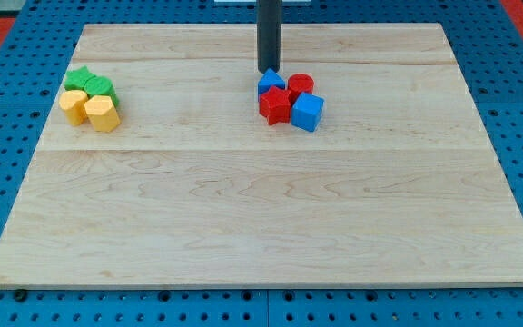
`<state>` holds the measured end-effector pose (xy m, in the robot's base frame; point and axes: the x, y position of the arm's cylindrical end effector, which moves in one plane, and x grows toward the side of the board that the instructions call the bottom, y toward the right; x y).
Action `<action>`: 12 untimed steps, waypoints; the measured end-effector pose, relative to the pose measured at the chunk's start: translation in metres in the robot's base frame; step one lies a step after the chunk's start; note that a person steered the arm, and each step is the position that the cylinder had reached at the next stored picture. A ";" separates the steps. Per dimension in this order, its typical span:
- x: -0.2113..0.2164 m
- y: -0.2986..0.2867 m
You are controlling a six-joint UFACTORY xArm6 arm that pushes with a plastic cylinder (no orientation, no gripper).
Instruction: Push the yellow heart into the yellow hexagon
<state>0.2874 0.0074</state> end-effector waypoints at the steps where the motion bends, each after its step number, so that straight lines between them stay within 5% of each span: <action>1: -0.042 -0.011; 3: -0.094 -0.179; 6: -0.043 -0.296; 12: 0.094 -0.304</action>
